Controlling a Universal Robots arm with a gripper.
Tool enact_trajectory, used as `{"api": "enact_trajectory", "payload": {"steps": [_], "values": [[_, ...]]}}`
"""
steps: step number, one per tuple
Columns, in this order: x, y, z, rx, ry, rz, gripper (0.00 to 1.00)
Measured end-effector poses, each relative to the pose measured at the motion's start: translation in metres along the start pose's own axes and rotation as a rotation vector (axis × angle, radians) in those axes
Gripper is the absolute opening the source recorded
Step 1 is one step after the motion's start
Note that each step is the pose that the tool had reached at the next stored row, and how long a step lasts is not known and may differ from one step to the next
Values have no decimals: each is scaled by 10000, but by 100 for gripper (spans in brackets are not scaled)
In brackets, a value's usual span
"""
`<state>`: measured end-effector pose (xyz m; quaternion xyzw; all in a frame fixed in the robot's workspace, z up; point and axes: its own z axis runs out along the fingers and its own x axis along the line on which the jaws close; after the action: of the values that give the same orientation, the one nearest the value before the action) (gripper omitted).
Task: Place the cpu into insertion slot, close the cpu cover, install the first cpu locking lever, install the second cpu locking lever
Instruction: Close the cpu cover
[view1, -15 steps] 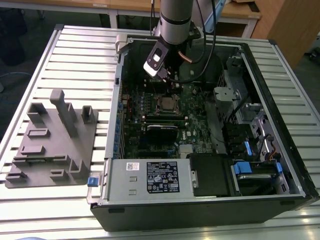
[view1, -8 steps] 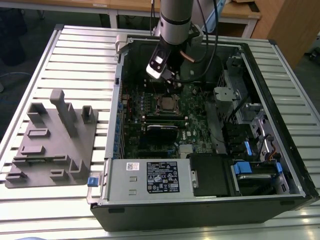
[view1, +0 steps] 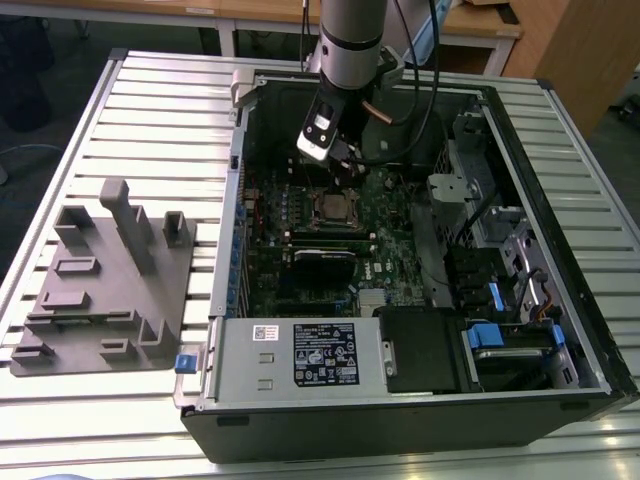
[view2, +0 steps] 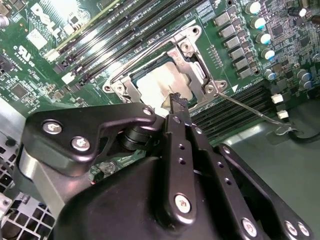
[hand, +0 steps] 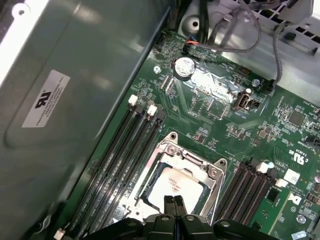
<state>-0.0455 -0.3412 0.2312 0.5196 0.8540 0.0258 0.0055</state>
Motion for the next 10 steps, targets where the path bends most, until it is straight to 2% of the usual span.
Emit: {"api": "enact_trajectory", "payload": {"steps": [4,10], "values": [[0,0,0,2,5,-86,11],[0,0,0,17,46,-934,11]]}}
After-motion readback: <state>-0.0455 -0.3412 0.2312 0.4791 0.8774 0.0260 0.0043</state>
